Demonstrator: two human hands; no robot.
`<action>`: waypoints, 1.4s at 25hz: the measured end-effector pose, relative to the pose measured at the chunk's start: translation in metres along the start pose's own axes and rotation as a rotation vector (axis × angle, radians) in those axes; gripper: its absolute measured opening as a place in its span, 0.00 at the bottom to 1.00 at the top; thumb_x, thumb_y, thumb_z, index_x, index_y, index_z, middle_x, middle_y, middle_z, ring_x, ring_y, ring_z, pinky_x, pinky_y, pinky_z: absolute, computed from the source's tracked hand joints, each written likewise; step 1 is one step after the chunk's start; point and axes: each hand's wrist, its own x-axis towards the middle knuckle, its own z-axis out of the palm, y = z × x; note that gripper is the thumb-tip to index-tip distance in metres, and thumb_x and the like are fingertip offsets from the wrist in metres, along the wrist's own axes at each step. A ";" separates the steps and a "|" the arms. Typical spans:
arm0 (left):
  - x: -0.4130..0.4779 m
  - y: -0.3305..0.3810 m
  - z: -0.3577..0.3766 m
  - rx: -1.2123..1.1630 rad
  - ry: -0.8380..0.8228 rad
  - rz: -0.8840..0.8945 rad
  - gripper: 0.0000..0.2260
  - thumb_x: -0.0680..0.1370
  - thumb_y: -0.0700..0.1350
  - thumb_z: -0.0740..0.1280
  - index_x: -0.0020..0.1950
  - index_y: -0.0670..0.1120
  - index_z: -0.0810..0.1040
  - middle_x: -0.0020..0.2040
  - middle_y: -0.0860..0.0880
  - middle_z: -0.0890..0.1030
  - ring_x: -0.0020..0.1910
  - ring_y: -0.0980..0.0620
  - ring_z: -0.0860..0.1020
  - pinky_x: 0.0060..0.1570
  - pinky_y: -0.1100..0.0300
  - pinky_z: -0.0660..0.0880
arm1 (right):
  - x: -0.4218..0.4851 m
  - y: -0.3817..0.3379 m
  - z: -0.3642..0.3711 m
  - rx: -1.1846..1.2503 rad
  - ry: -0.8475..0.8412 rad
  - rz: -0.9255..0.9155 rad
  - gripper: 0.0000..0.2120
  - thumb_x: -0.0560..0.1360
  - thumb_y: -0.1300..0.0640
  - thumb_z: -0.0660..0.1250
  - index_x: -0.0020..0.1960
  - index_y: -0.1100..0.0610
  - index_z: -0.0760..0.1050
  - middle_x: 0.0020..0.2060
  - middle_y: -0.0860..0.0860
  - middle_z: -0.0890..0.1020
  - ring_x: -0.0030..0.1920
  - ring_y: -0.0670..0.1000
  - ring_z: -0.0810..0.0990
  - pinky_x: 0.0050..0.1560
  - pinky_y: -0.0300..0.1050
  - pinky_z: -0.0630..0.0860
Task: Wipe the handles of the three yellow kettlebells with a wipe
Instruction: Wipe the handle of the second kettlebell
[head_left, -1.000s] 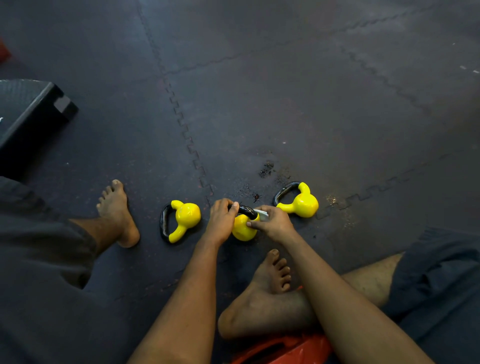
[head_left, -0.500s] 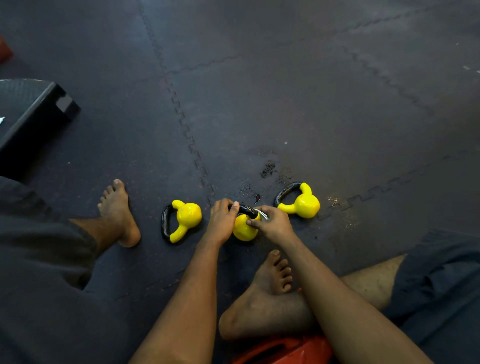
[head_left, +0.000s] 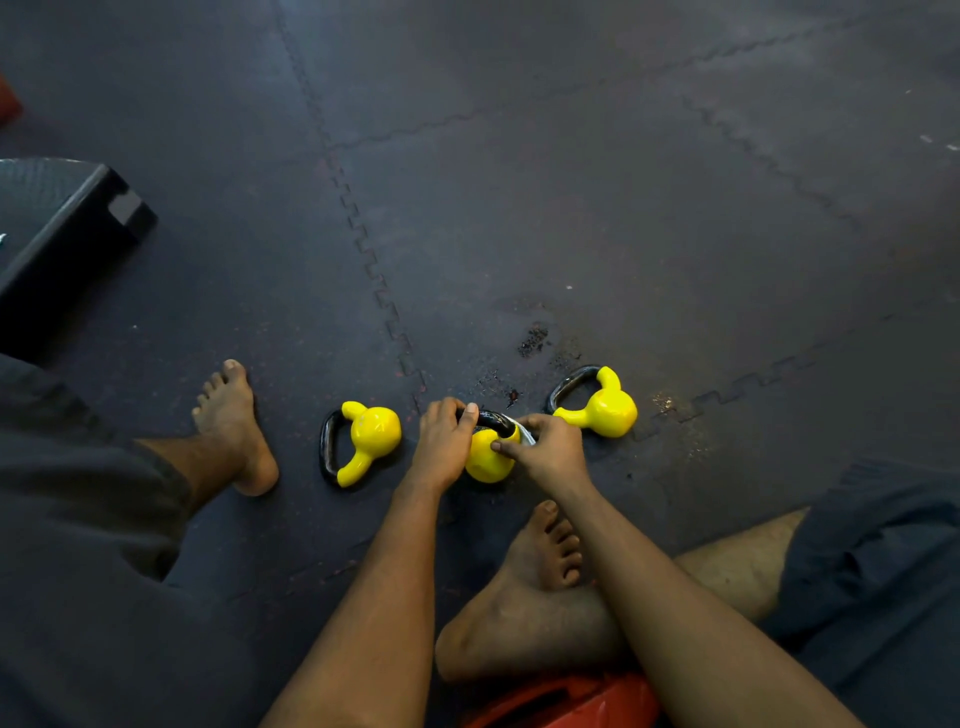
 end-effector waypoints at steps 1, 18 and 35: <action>0.000 0.000 0.001 0.010 0.012 0.001 0.13 0.82 0.52 0.56 0.54 0.43 0.73 0.57 0.42 0.72 0.62 0.44 0.67 0.62 0.53 0.62 | -0.001 -0.002 0.000 -0.011 0.067 0.009 0.14 0.62 0.51 0.80 0.44 0.54 0.83 0.36 0.50 0.84 0.38 0.49 0.80 0.39 0.44 0.74; -0.012 0.009 0.004 0.190 0.015 0.150 0.13 0.82 0.52 0.55 0.60 0.50 0.74 0.56 0.47 0.79 0.56 0.44 0.70 0.53 0.48 0.71 | -0.004 0.001 0.010 0.059 0.110 0.075 0.28 0.68 0.60 0.74 0.67 0.56 0.73 0.56 0.54 0.82 0.58 0.55 0.79 0.55 0.42 0.72; -0.022 0.014 0.007 0.102 -0.034 0.111 0.12 0.82 0.51 0.55 0.61 0.51 0.73 0.50 0.44 0.80 0.54 0.44 0.71 0.53 0.48 0.71 | -0.014 -0.005 0.010 0.106 0.107 0.060 0.26 0.76 0.63 0.63 0.74 0.58 0.66 0.66 0.58 0.76 0.66 0.57 0.74 0.61 0.43 0.70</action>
